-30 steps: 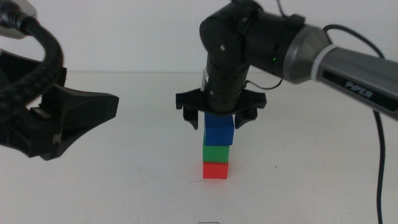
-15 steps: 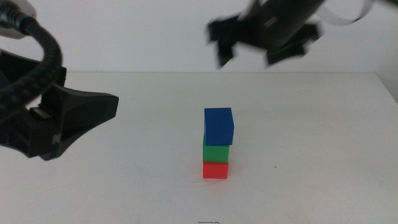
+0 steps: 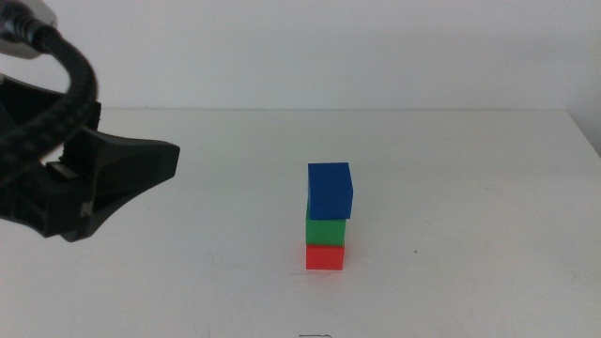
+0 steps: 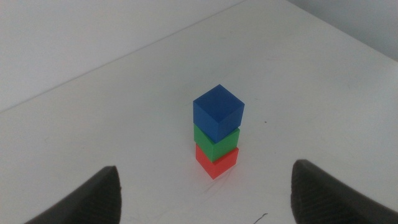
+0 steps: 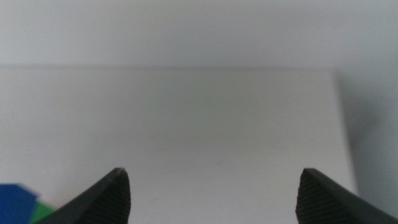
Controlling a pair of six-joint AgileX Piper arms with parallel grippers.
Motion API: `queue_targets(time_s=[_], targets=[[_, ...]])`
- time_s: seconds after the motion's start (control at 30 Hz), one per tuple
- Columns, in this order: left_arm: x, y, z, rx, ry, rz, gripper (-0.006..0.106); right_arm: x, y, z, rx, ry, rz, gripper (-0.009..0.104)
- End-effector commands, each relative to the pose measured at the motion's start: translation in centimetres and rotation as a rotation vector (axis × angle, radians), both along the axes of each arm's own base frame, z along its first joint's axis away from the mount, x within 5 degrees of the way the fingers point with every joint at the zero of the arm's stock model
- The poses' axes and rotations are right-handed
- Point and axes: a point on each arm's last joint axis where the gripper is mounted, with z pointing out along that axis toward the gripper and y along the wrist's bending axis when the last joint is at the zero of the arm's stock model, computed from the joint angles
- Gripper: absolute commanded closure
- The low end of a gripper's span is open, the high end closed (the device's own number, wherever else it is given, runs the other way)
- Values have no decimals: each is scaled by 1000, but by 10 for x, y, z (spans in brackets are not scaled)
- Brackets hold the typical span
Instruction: Stack red cubes first, then green, then blue cubes in a specific spot.
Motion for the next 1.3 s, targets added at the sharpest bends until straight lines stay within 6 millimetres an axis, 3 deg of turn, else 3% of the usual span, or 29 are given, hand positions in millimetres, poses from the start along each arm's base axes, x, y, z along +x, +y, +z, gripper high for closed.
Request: queue_targets(time_s=[0.0,0.43,0.57,0.77,1.03,1.27], targets=[[0,0,15,-71,-70,15,7,-14,-15,12,-36,-164,-19,26],[0,0,15,-71,-70,15,7,-21,-23,3,-17,-177,-59,27],[3,15,6,44,-240,118,7,-21,-23,3,-17,-177,-59,27],[18,41,-11,35,-468,350,7,-21,-23,3,-17,-177,-59,27],[12,68,-13,62,-495,540,7,-21,-23,3,-17,-179,-60,27],[10,70,-12,62,-502,549,7,-21,-23,3,-18,-177,-59,27]])
